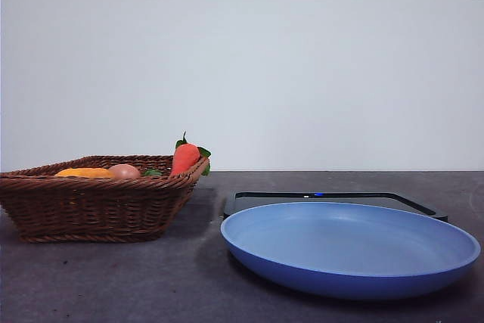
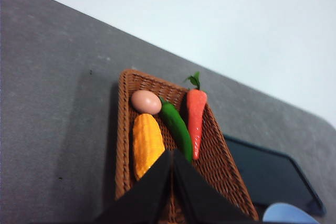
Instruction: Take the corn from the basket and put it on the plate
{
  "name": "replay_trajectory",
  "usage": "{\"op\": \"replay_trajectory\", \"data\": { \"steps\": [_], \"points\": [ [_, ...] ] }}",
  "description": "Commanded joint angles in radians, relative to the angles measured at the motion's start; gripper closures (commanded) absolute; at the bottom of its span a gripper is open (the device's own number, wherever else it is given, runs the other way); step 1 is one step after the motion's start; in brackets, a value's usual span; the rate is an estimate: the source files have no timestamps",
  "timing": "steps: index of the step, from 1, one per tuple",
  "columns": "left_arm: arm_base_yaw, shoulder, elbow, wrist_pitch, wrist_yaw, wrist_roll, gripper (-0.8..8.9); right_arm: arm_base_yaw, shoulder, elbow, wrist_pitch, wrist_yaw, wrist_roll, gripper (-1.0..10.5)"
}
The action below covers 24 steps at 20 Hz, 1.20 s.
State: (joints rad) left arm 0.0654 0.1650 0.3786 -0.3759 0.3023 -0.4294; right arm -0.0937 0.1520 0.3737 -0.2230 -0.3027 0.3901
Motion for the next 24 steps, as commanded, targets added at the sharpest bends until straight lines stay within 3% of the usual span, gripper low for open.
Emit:
{"op": "replay_trajectory", "data": {
  "steps": [1, 11, 17, 20, 22, 24],
  "points": [
    [0.003, 0.060, 0.073, -0.054, 0.040, 0.084, 8.06, 0.000, 0.066, 0.073, -0.087, -0.039, -0.095, 9.4],
    [0.002, 0.272, 0.272, -0.316, 0.174, 0.278, 8.06, 0.001, 0.335, 0.298, -0.408, -0.194, -0.290, 9.4],
    [-0.019, 0.368, 0.322, -0.431, 0.225, 0.338, 8.06, 0.037, 0.495, 0.428, -0.606, -0.206, -0.377, 9.4],
    [-0.027, 0.408, 0.325, -0.440, 0.225, 0.343, 8.04, 0.069, 0.575, 0.458, -0.639, -0.202, -0.384, 9.4],
    [-0.027, 0.419, 0.325, -0.439, 0.225, 0.343, 7.39, 0.082, 0.603, 0.458, -0.638, -0.202, -0.384, 8.8],
    [-0.027, 0.423, 0.326, -0.436, 0.225, 0.342, 5.59, 0.089, 0.628, 0.458, -0.637, -0.201, -0.382, 7.2]
  ]
}}
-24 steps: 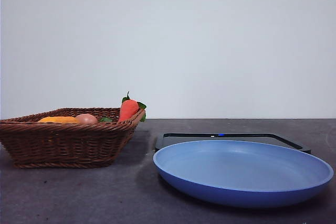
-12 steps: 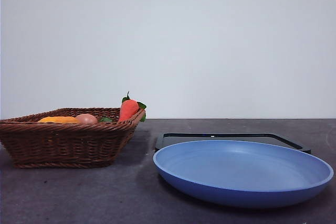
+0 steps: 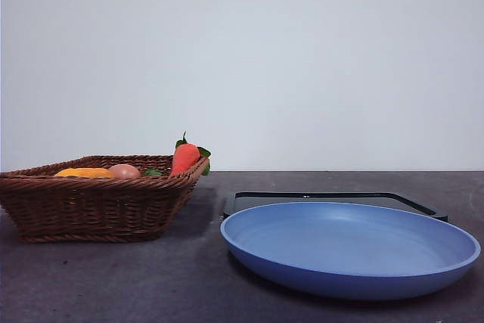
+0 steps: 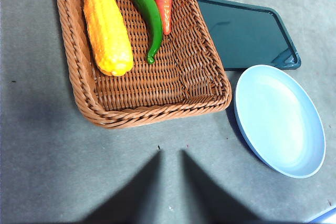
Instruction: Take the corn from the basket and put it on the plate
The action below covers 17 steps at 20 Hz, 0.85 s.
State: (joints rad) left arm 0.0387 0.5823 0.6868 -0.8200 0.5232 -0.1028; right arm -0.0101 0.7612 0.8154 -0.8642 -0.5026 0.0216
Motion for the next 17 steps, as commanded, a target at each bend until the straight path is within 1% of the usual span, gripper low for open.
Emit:
{"op": "replay_trajectory", "data": {
  "steps": [1, 2, 8, 12, 15, 17],
  "points": [
    [-0.001, 0.005, 0.017, 0.012, 0.004, 0.015, 4.75, 0.008, 0.031, 0.016, 0.004, -0.002, -0.013, 6.8],
    [-0.001, 0.005, 0.017, 0.012, 0.004, 0.015, 4.33, 0.011, 0.045, 0.016, 0.004, -0.002, -0.010, 6.7],
    [-0.001, 0.005, 0.018, 0.022, 0.004, 0.013, 4.35, 0.050, 0.171, 0.016, 0.044, -0.002, -0.007, 6.7],
    [-0.001, 0.005, 0.018, 0.033, 0.004, 0.008, 4.36, 0.110, 0.320, 0.016, 0.121, -0.001, -0.007, 6.7],
    [-0.001, 0.005, 0.018, 0.031, 0.004, 0.008, 4.36, 0.140, 0.451, 0.016, 0.187, 0.027, -0.007, 6.7],
    [-0.001, 0.005, 0.018, 0.031, 0.004, 0.008, 4.36, 0.154, 0.533, 0.016, 0.223, 0.032, -0.008, 6.7]
  ]
}}
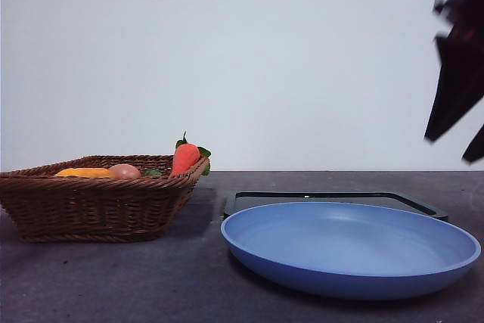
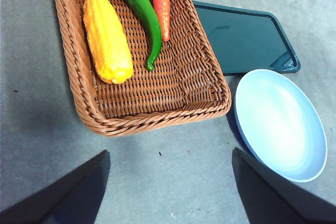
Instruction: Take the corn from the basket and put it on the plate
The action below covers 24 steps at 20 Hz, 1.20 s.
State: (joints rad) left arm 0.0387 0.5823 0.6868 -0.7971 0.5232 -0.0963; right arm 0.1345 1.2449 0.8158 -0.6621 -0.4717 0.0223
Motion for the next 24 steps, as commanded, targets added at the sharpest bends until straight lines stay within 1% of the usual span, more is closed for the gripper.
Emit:
{"op": "replay_trajectory", "data": {
  "steps": [1, 6, 9, 13, 17, 20, 24],
  "points": [
    [-0.001, 0.005, 0.018, 0.008, 0.004, 0.002, 4.36, 0.015, 0.089, 0.016, 0.039, 0.001, -0.010, 6.7],
    [-0.001, 0.005, 0.018, 0.008, 0.004, 0.002, 4.36, 0.046, 0.239, 0.016, 0.093, 0.001, -0.012, 6.9],
    [-0.001, 0.005, 0.018, 0.008, 0.004, 0.002, 4.36, 0.062, 0.289, 0.016, 0.102, 0.001, -0.012, 7.4],
    [-0.001, 0.006, 0.018, 0.009, 0.004, 0.002, 4.36, 0.071, 0.317, 0.016, 0.107, 0.001, -0.012, 9.4],
    [-0.009, 0.046, 0.027, 0.013, 0.004, 0.002, 4.53, 0.070, 0.309, 0.017, 0.103, -0.004, -0.003, 9.4],
    [-0.031, 0.108, 0.051, 0.037, -0.008, 0.002, 4.52, 0.058, 0.251, 0.033, 0.054, -0.011, -0.004, 9.4],
    [-0.088, 0.243, 0.134, 0.091, -0.092, -0.006, 4.52, 0.052, 0.119, 0.108, -0.031, -0.010, -0.005, 9.4]
  ]
}}
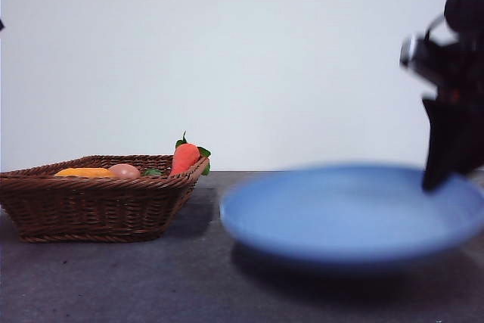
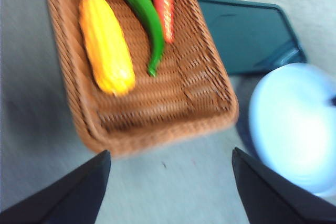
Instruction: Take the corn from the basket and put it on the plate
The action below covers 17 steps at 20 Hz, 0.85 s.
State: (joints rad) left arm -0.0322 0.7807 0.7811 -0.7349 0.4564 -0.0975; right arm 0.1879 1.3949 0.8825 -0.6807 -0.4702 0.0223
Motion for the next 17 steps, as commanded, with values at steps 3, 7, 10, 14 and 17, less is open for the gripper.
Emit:
{"op": "replay_trajectory", "data": {
  "steps": [3, 7, 10, 14, 17],
  "points": [
    [-0.086, 0.193, 0.130, 0.050, -0.148, -0.004, 4.52, -0.003, -0.118, 0.113, -0.064, -0.011, -0.005, 9.4],
    [-0.181, 0.421, 0.270, 0.051, -0.324, 0.003, 4.52, -0.008, -0.185, 0.187, -0.109, -0.001, -0.005, 9.4],
    [-0.240, 0.595, 0.372, 0.050, -0.414, 0.012, 4.52, -0.015, -0.210, 0.205, -0.122, -0.001, -0.005, 9.4],
    [-0.287, 0.803, 0.483, 0.048, -0.509, 0.038, 4.52, -0.016, -0.215, 0.205, -0.140, 0.000, -0.009, 9.4],
    [-0.298, 0.929, 0.529, 0.048, -0.574, 0.055, 4.52, -0.016, -0.215, 0.205, -0.135, -0.001, -0.009, 9.4]
  ]
}}
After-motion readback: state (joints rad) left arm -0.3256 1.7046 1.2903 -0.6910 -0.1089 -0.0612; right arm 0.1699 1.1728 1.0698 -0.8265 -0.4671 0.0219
